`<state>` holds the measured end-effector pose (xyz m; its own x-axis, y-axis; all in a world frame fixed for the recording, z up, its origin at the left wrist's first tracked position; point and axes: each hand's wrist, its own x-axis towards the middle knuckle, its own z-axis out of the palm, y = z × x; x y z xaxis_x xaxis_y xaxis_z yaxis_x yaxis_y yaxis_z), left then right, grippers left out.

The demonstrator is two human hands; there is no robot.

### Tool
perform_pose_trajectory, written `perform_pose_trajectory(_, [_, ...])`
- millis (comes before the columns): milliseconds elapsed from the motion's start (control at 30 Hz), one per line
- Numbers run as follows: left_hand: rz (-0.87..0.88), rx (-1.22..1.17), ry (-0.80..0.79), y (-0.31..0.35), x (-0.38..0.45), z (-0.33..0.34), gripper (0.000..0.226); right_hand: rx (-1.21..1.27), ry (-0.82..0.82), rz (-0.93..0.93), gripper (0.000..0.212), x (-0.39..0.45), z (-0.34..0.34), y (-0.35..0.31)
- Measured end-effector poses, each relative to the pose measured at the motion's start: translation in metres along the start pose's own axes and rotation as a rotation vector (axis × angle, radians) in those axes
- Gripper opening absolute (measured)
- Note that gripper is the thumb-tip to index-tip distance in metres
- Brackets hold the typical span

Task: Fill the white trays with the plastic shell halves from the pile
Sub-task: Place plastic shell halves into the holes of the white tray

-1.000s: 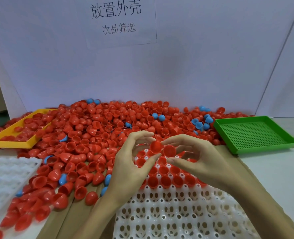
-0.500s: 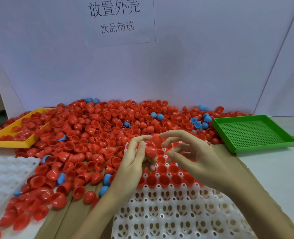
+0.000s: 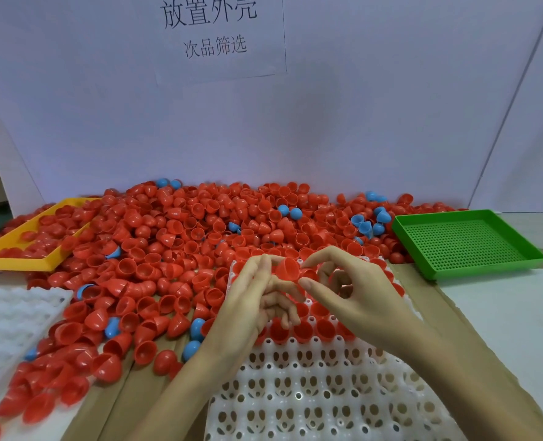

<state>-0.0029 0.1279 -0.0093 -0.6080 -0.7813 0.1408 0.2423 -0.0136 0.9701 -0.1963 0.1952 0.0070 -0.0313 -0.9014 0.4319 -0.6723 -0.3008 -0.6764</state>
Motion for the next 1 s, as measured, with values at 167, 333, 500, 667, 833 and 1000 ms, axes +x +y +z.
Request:
perform_pose_trajectory(167, [0.037, 0.098, 0.014, 0.002, 0.000, -0.002, 0.028, -0.038, -0.033, 0.011, 0.021, 0.000, -0.003, -0.001])
perform_pose_trajectory(333, [0.018, 0.145, 0.038, 0.000, 0.000, 0.001, 0.032, 0.081, -0.130, -0.019, 0.026, 0.000, -0.003, -0.002])
perform_pose_trajectory(500, [-0.009, 0.137, -0.023, -0.001, 0.001, 0.001, 0.041, -0.082, -0.165, 0.028, 0.029, 0.002, -0.016, 0.005])
perform_pose_trajectory(667, [0.044, 0.164, 0.046, 0.005, 0.007, -0.012, 0.049, -0.097, -0.203, 0.218, 0.022, 0.007, -0.070, 0.026])
perform_pose_trajectory(833, [0.115, 0.204, 0.198, 0.007, 0.011, -0.026, 0.044, -0.124, -0.260, 0.363, 0.011, -0.002, -0.113, 0.048])
perform_pose_trajectory(1000, [0.144, 0.278, 0.262, 0.006, 0.011, -0.032, 0.045, -0.252, -0.493, 0.467, 0.005, -0.011, -0.127, 0.055])
